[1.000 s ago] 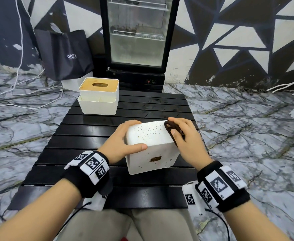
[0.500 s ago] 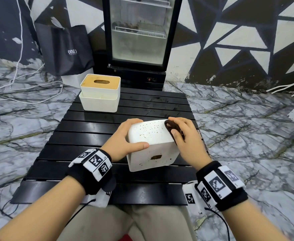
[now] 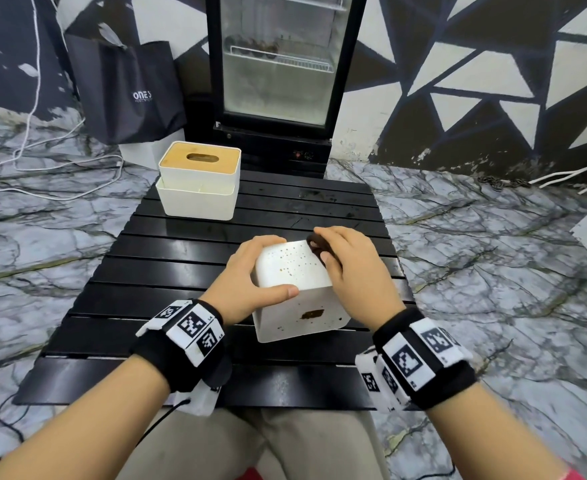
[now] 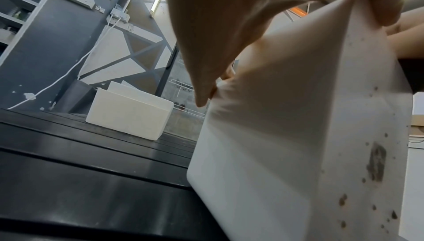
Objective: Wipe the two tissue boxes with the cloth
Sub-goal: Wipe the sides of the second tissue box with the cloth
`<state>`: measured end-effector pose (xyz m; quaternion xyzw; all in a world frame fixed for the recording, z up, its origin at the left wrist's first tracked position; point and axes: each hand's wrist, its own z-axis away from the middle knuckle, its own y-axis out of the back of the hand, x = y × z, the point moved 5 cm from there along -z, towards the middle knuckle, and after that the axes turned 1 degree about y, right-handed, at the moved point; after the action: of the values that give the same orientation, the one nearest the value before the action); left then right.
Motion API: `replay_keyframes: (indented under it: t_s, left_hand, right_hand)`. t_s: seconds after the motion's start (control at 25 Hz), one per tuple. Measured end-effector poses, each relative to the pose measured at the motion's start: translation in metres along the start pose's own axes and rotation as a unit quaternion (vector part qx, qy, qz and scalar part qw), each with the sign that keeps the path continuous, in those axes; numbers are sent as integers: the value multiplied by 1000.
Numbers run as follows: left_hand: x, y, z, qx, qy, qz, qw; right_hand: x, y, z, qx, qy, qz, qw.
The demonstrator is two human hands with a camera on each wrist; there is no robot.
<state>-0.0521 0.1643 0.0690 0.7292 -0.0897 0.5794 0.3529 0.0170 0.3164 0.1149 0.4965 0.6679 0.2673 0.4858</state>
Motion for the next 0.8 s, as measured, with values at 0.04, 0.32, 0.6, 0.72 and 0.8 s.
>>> replay_keyframes:
  t_s: [0.04, 0.32, 0.6, 0.72, 0.8]
  left_hand:
    - [1, 0, 0, -5, 0, 0, 1000]
    - [2, -2, -1, -5, 8, -10, 1000]
    - [5, -1, 0, -14, 9, -9, 1000]
    - [4, -1, -3, -10, 10, -23, 1000]
    - [2, 0, -4, -9, 8, -36, 999]
  right_hand:
    - [2, 2, 4, -9, 3, -10, 1000]
    - [1, 0, -10, -7, -24, -7, 1000]
    - [10, 6, 0, -24, -2, -32, 999]
    - [5, 1, -9, -14, -25, -11, 1000]
    - [-3, -2, -5, -12, -4, 5, 1000]
